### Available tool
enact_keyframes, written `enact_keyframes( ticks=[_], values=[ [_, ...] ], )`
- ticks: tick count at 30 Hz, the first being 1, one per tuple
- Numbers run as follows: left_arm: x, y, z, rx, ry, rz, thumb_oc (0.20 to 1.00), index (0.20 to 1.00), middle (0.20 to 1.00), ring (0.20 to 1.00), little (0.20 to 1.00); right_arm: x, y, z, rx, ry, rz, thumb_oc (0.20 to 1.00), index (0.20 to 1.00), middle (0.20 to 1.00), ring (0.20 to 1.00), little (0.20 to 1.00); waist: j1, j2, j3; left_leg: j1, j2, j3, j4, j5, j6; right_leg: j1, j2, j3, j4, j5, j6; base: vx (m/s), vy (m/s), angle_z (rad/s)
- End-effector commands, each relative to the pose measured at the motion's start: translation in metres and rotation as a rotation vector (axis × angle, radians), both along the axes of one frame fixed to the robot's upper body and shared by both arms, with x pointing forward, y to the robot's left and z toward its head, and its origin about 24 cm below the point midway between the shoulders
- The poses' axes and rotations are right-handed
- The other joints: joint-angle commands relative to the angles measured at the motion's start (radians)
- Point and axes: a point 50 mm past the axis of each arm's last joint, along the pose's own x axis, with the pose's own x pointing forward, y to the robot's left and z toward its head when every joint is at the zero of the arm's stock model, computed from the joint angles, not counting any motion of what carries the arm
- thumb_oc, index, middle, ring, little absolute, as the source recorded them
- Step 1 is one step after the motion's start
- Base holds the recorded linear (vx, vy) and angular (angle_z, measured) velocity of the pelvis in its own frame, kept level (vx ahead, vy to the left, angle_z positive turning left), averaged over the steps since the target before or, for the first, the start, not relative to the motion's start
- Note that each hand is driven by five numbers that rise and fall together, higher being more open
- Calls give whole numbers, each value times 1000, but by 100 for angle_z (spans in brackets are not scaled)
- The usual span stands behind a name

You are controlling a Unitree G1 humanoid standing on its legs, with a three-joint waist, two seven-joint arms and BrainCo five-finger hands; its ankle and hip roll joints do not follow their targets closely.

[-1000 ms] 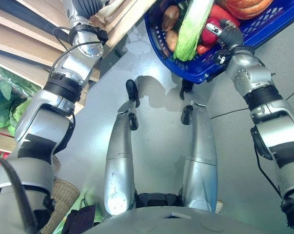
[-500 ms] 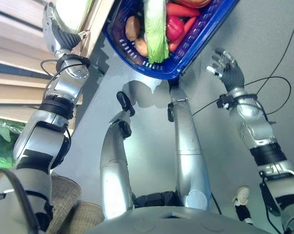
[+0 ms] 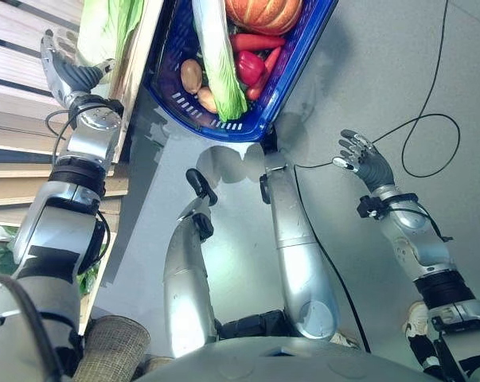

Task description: Pick up fruits and vegetables into the basket

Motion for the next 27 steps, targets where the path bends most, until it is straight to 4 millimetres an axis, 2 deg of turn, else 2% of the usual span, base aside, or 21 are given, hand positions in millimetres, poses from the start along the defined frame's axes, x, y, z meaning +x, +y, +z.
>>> enact_keyframes(
  ticks=[1, 7, 14, 27],
  values=[
    [-20, 47, 2, -57, -12, 146, 1000, 1000, 1000, 1000, 1000, -16, -3, -19, 106, 40, -38, 1000, 1000, 1000, 1000, 1000, -30, -12, -49, -64, -17, 8, 29, -9, 35, 57, 45, -45, 10, -119, 29, 0, 0, 0],
    [-23, 59, 4, -39, 69, 224, 1000, 1000, 1000, 1000, 1000, -18, -3, -29, 184, 87, -51, 1000, 1000, 1000, 1000, 1000, -30, -20, -49, -81, -15, 7, 45, -19, 45, 54, 50, -42, 5, -113, 29, 4, -10, 6],
    [-24, 66, -7, -31, 218, 261, 1000, 1000, 1000, 1000, 1000, -18, 0, -35, 245, 114, -42, 1000, 1000, 1000, 1000, 1000, -34, -29, -49, -115, -10, 9, 61, -25, 52, 30, 58, -37, 3, -101, 30, 10, -18, -4],
    [-19, 58, -26, 10, 341, 204, 1000, 1000, 1000, 1000, 1000, -13, 4, -31, 275, 117, -45, 1000, 1000, 1000, 1000, 1000, -34, -37, -49, -177, -13, 6, 90, -39, 63, -26, 74, -28, 14, -94, 23, 9, -3, -2]
  ],
)
